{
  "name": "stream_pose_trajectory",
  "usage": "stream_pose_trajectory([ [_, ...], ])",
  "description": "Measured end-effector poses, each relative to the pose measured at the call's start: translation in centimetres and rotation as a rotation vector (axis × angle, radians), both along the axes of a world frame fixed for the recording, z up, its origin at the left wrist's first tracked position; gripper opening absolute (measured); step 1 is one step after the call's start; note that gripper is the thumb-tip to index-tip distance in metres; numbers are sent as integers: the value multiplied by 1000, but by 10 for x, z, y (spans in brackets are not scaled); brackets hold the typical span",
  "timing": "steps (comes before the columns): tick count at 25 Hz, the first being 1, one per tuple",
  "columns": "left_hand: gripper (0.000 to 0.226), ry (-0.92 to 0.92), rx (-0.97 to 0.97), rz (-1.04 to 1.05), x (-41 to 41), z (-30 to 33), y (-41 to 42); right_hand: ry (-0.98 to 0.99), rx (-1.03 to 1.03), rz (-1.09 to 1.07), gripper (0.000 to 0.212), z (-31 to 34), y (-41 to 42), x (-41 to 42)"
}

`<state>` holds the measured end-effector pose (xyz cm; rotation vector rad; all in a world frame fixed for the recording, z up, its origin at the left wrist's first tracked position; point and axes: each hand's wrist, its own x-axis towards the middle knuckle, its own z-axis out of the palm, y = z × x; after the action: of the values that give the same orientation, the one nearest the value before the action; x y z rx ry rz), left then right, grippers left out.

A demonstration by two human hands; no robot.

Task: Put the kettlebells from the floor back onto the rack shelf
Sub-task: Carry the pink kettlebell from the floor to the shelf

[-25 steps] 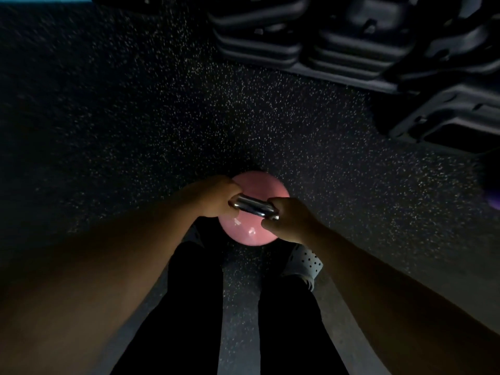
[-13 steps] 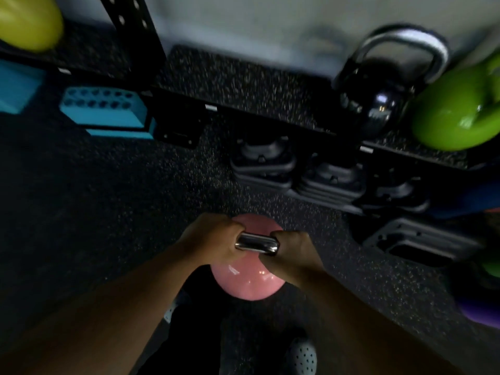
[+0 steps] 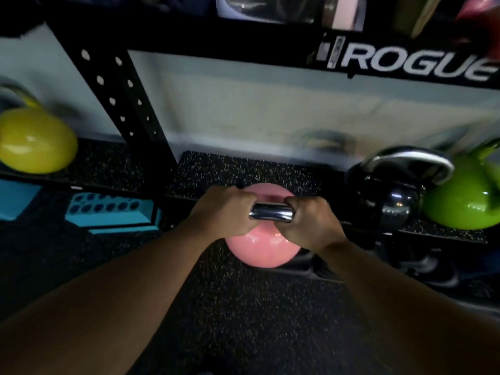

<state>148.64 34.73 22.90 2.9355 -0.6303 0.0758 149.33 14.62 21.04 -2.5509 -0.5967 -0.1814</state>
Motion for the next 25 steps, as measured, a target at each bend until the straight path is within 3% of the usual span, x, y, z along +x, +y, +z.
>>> stream_pose_trajectory([
  [4, 22, -90, -24, 61, 61, 6, 38, -63, -46, -39, 7, 13, 43, 67],
  [11, 26, 31, -121, 177, 122, 8, 71, 68, 24, -71, 14, 12, 91, 131],
  [19, 25, -32, -252, 230, 152, -6, 52, 131, 46, -187, 7, 8, 81, 152],
  [25, 22, 28, -278, 248, 181, -6, 44, 213, 60, -202, 15, 10, 74, 173],
])
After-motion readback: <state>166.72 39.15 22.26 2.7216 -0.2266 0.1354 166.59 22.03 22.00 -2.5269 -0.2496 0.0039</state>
